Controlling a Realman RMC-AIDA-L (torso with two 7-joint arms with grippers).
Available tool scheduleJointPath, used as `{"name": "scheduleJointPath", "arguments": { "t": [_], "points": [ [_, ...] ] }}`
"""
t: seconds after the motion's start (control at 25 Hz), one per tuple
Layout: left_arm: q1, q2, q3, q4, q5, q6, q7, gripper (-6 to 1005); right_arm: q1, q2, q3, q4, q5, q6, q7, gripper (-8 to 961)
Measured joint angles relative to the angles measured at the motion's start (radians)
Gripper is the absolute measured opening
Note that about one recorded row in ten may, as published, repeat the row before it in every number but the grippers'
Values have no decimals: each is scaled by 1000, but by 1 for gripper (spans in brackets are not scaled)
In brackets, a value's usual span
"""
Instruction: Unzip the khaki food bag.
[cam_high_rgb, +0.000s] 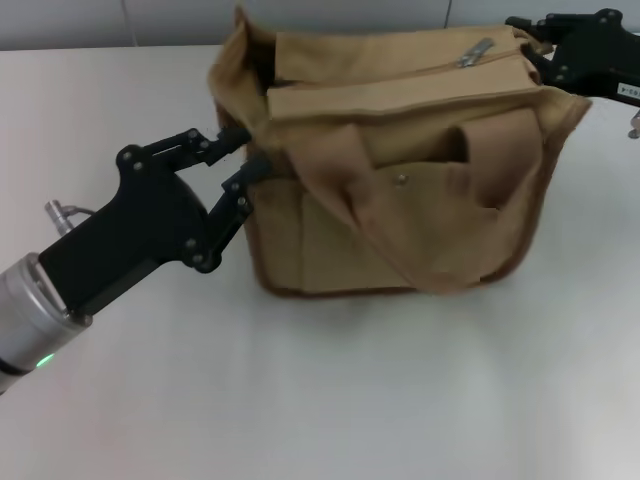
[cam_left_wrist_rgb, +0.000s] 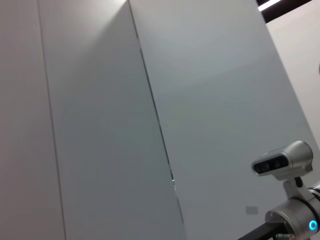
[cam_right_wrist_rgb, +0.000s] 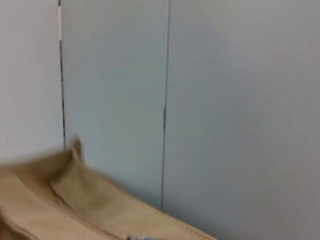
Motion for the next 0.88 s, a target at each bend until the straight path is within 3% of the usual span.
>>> {"name": "scheduleJointPath", "arguments": {
  "t": [0.12, 0.28, 0.52, 0.56, 0.64, 0.72, 0.76, 0.88],
  "points": [
    [23, 4, -7, 11, 0, 14, -4, 252, -24, -1, 3, -5, 62, -11, -6, 182],
    [65, 9, -19, 52, 0, 49, -21, 340, -78, -3, 12, -20, 203, -17, -15, 289],
    [107, 11, -12, 140, 6, 87, -145, 472, -149, -8, 75, 90, 452, -185, -122, 505],
    [108, 15, 5, 169, 23, 89, -190, 494, -151, -14, 91, 116, 454, -230, -124, 550],
    [108, 16, 13, 186, 37, 90, -221, 633, -153, -37, 115, 166, 409, -359, -125, 629],
    [108, 21, 20, 221, 72, 89, -276, 729, -152, -60, 115, 196, 324, -481, -128, 697],
    [106, 27, 21, 248, 111, 87, -318, 755, -150, -73, 114, 208, 198, -597, -143, 731],
    [85, 44, 21, 292, 226, 82, -414, 834, -151, -64, 114, 207, 72, -666, -194, 799]
  ]
}}
